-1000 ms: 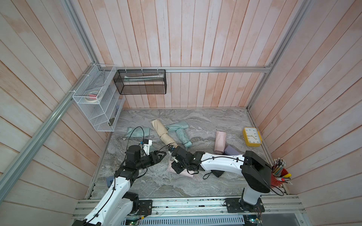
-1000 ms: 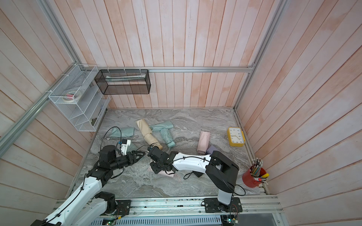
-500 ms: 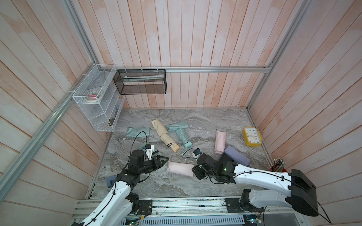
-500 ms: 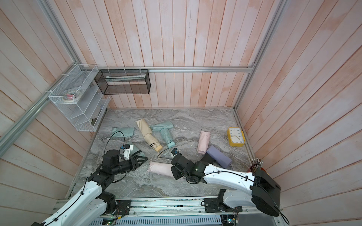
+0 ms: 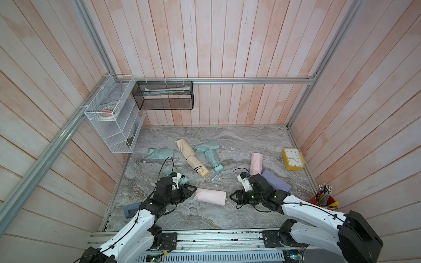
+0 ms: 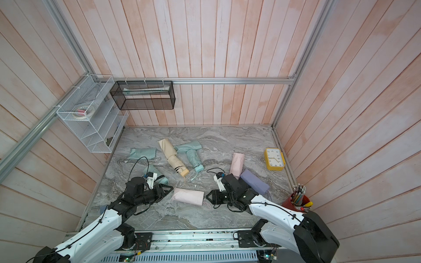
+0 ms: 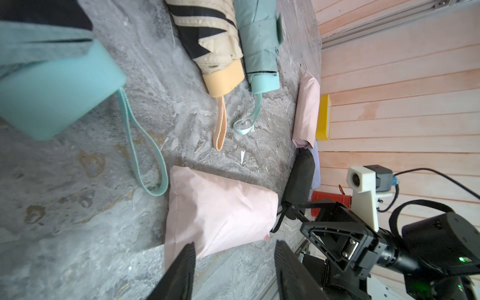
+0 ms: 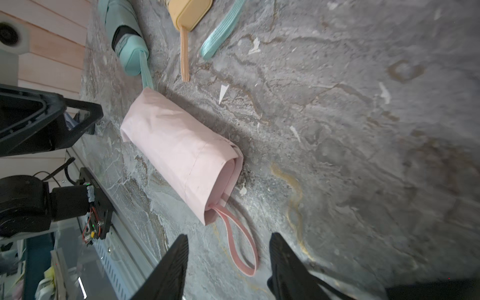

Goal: Take umbrellas out of sleeves
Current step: Move the umbrella to the center of the board, then take out the umbrella from the umbrella sleeve.

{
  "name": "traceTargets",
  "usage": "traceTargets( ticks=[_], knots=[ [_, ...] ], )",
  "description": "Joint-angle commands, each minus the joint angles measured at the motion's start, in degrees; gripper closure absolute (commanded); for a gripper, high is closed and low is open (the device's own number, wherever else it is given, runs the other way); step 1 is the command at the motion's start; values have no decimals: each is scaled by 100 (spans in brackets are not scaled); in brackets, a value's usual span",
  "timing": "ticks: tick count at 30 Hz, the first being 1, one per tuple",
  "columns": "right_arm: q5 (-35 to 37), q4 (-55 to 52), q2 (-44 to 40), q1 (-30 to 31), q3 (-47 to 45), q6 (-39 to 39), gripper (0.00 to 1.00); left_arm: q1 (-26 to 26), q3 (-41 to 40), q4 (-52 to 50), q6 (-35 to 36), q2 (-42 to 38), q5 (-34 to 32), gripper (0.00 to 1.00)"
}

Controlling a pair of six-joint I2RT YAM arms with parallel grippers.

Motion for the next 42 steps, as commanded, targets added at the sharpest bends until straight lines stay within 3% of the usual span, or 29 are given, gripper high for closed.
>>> traceTargets(
  ticks=[1,14,22,27,33,42],
  knots=[
    [-850,307,374,-85,332,-198,48,-54,-100,327,-119,152,-123,48],
    [-1808,393,1971,-172,1090,-17,48,-125,-138,248,-147,141,-400,48],
    [-1891,246,2004,-188,1200,-305,48,-256,-365,541,-209,-132,-573,48],
    [-2037,972,2186,-236,1027,65,48,-421,-444,41,-91,-516,-548,48],
    [-1275,757,1772,-225,770,93,48,-567,-643,-266,56,-1022,-364,48],
    [-856,176,727,-96,247,-82,48,-590,-520,-507,646,-662,-569,48]
  ],
)
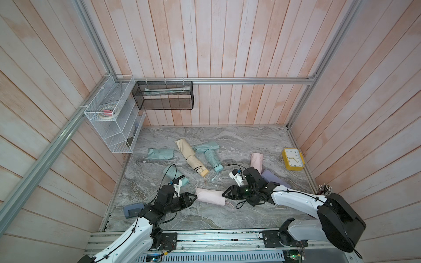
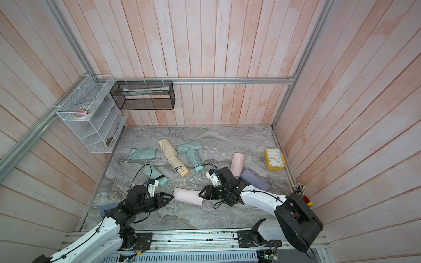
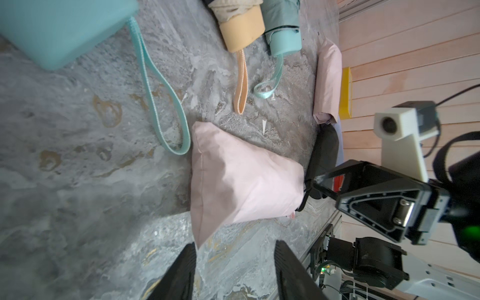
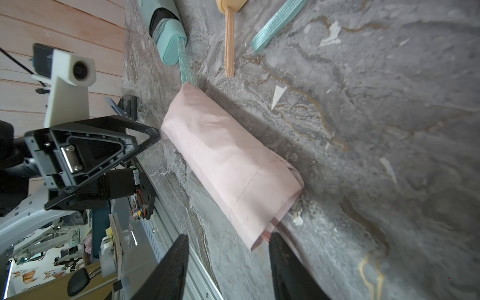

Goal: Take umbrellas out of sleeves
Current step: Take out the umbrella from the umbrella sleeve.

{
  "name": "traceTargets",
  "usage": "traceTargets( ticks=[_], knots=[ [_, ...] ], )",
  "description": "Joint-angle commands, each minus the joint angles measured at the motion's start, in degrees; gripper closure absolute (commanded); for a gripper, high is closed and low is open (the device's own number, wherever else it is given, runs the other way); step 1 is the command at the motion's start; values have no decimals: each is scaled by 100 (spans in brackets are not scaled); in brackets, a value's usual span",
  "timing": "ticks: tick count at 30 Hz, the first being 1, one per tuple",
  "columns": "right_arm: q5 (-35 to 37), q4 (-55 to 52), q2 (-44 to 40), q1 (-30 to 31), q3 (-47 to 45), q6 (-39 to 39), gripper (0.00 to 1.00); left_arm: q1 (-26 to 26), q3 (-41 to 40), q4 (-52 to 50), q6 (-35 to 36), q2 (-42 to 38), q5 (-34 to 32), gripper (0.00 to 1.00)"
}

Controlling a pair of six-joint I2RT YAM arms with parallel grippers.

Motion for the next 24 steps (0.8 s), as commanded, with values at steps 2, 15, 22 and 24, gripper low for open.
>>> traceTargets(
  ticks=[2,15,22,24],
  knots=[
    [446,-187,-347,144,-453,-120,48,-30,19,5,391,246,-177,48],
    [885,692,-1028,240,-1603,21,48,-48,40,885,456,1132,-144,62],
    [939,919,-968,248,-1671,47,47,-49,53,1085,513,1322,-116,71],
    [959,972,-905,286,-1670,64,47,-41,78,1108,533,1371,-82,75]
  ],
)
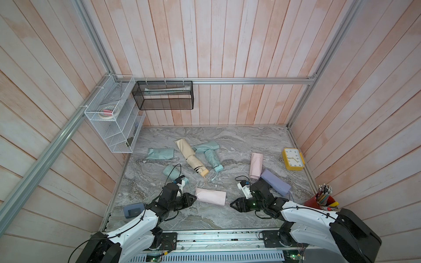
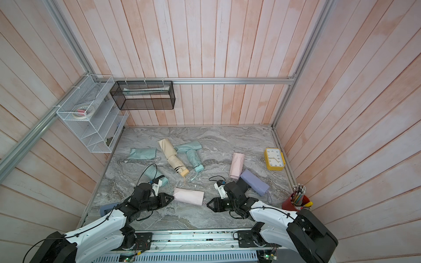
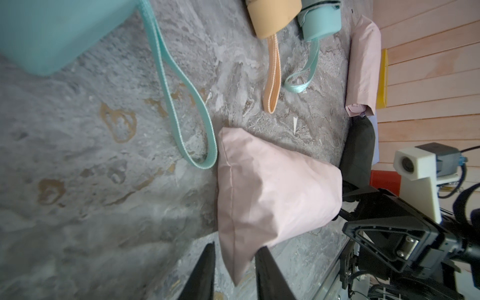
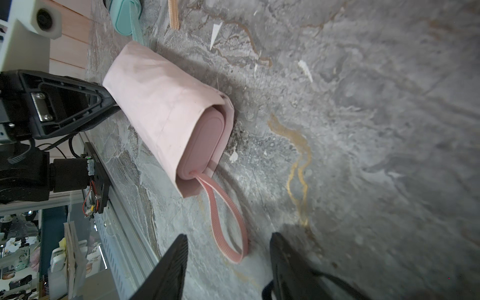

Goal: Take umbrellas out of sleeves
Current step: Take out the umbrella from the umbrella sleeve.

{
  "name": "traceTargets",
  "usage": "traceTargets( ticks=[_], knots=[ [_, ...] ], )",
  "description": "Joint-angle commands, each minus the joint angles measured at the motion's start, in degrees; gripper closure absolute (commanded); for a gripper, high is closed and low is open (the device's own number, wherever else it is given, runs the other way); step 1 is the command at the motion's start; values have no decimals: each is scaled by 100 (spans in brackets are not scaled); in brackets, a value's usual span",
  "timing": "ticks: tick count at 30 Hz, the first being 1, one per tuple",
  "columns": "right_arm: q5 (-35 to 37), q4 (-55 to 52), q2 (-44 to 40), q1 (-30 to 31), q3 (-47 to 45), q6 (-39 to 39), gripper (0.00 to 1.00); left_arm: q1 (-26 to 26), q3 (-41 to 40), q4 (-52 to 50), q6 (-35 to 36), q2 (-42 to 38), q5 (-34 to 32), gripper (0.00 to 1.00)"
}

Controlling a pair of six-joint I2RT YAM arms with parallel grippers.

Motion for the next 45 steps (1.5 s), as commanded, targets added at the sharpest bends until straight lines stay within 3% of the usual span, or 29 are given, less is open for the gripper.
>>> traceTargets(
  ticks=[1,10,16,22,28,38,45],
  knots=[
    [174,189,117,101,-31,27,47,-17,81,211,111,63,45,77],
    [493,-243,191,269,310,-5,47,-22,18,145,241,-156,80,100],
    [844,-1239,-11,292,903,-49,47,-22,120,-205,300,-506,48,100],
    [735,-1122,388,324,967,-115,48,-18,271,-679,383,-693,36,100],
    [1110,-1309,615,505,1190,-498,48,-21,276,-1032,356,-887,-212,100],
    [1084,-1640,1353,554,1739,-1305,48,7,257,-963,217,-629,-661,100],
    [853,-1411,1606,894,1864,-1432,48,56,296,-472,206,-62,-583,100]
  ],
)
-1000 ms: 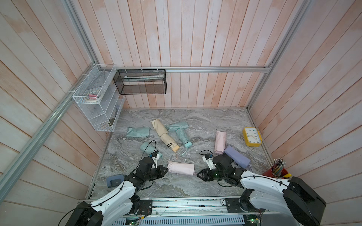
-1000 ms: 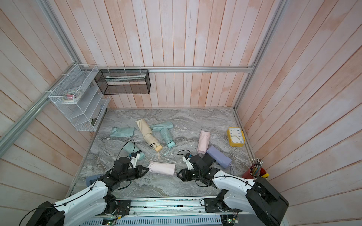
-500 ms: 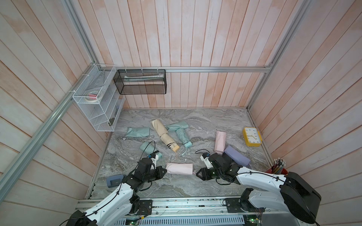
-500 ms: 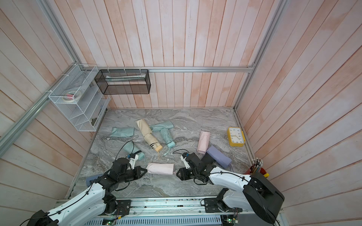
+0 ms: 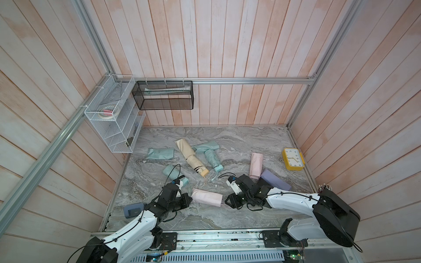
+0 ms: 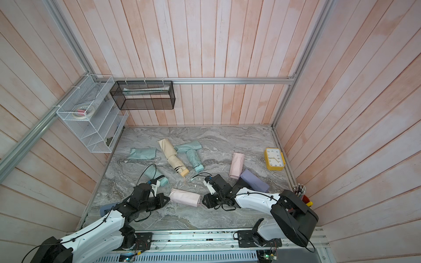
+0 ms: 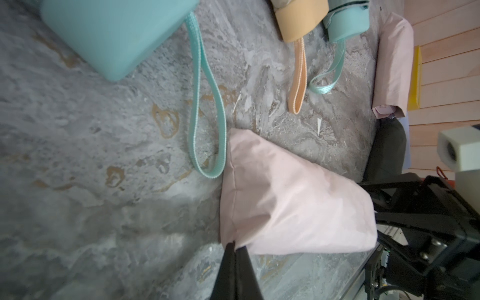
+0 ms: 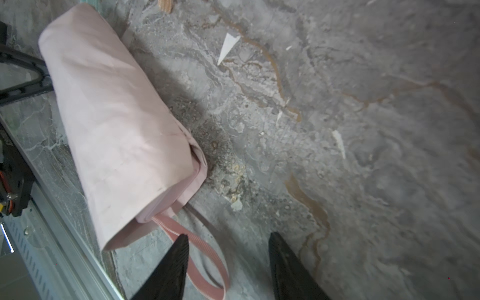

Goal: Take umbrellas out of sleeves
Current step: Take out the umbrella from the umbrella sleeve.

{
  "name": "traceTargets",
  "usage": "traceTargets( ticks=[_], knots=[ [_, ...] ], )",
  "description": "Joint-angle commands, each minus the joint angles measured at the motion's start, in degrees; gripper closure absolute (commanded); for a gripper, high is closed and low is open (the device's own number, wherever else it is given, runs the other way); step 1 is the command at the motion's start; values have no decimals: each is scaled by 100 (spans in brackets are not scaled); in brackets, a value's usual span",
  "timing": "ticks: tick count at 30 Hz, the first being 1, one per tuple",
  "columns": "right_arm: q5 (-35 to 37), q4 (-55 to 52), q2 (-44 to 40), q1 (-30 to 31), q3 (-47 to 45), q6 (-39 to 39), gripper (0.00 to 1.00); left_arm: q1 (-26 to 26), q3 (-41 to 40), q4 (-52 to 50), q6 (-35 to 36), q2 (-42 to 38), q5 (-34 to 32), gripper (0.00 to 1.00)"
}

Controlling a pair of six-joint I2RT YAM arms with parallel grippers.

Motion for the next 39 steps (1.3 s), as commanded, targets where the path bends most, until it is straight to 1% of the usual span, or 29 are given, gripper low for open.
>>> traceTargets(
  ticks=[1,8,12,18,22,28,35,39],
  knots=[
    [-61,-15,142,287,167,-156,48,48,181,267,19,218,-107,100],
    [641,-162,430,917,306,40,48,216,302,233,211,182,-4,100],
    [883,-294,421,1121,288,198,48,291,322,232,233,128,78,100],
    [1498,-563,351,1645,320,432,48,309,284,323,163,130,167,100],
    [1782,-619,454,1853,351,622,49,305,252,290,147,93,208,100],
    [2444,-982,572,2135,491,917,50,306,231,173,132,-72,206,100],
    [3091,-1627,1043,2523,843,1187,54,306,208,127,139,-106,190,100],
    [3296,-1917,1436,2736,1134,1299,55,303,209,119,136,-115,186,100]
  ],
)
